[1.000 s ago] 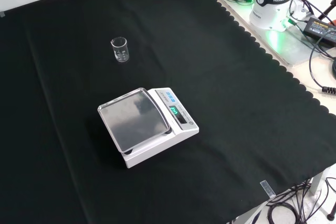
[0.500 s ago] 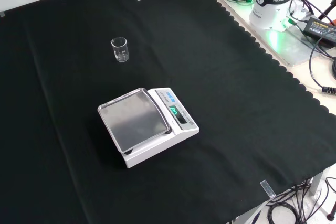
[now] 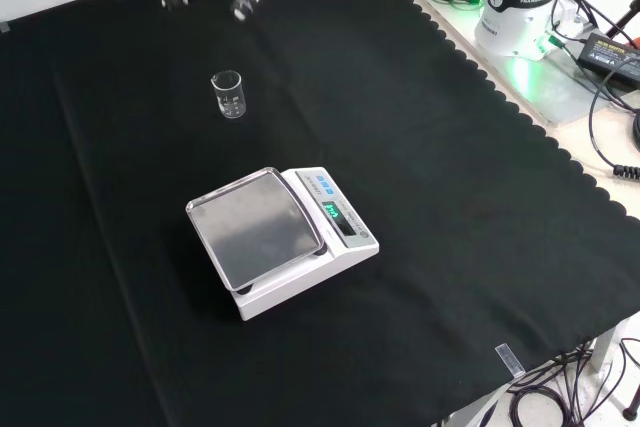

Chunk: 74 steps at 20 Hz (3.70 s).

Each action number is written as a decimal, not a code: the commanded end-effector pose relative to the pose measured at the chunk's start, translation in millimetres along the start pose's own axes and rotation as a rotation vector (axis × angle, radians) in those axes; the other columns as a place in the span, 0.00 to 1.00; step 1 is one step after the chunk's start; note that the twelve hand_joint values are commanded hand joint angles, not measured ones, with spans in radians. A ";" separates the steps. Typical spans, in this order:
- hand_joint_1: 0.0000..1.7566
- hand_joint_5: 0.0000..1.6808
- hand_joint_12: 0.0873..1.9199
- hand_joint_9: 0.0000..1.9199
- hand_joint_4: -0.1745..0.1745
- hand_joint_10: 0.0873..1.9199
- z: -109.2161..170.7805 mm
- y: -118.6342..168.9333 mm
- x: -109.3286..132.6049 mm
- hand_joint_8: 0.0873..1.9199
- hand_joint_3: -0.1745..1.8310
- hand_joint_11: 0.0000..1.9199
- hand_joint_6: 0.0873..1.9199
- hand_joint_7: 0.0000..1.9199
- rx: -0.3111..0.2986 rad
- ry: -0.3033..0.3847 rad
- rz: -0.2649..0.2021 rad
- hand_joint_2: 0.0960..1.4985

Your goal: Pick up the beaker.

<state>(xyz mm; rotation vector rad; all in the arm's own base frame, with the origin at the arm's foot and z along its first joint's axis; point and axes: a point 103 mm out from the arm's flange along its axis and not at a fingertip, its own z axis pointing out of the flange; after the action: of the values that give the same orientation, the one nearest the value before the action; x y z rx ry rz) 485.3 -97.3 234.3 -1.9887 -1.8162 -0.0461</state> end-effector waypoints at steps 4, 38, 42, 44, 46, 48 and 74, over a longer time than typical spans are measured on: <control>0.17 0.00 0.63 0.00 0.48 0.10 83.9 65.6 -3.9 0.14 0.05 0.00 0.00 0.00 0.090 0.131 -0.052 0.67; 0.30 0.08 0.73 0.01 0.42 0.35 111.1 46.2 -33.6 0.33 0.02 0.02 0.00 0.02 0.108 -0.108 0.145 0.60; 0.32 0.11 0.74 0.06 0.38 0.41 113.9 48.7 -33.9 0.38 0.02 0.10 0.00 0.06 0.103 -0.126 0.170 0.59; 0.33 0.13 0.73 0.08 0.37 0.42 116.5 50.1 -34.2 0.38 0.01 0.13 0.00 0.08 0.108 -0.135 0.181 0.59; 0.34 0.13 0.72 0.10 0.36 0.42 119.4 51.5 -34.9 0.39 0.01 0.15 0.00 0.08 0.117 -0.141 0.191 0.60; 0.35 0.14 0.71 0.12 0.35 0.41 122.5 53.1 -36.0 0.39 0.00 0.17 0.00 0.09 0.131 -0.146 0.200 0.60; 0.63 0.44 0.31 0.69 0.00 0.15 116.2 56.3 -31.2 0.45 0.00 0.77 0.38 0.43 0.027 -0.190 0.158 0.71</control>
<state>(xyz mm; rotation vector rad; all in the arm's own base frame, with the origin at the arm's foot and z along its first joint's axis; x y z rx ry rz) 504.0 -90.1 96.9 -2.1632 -1.7213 0.2529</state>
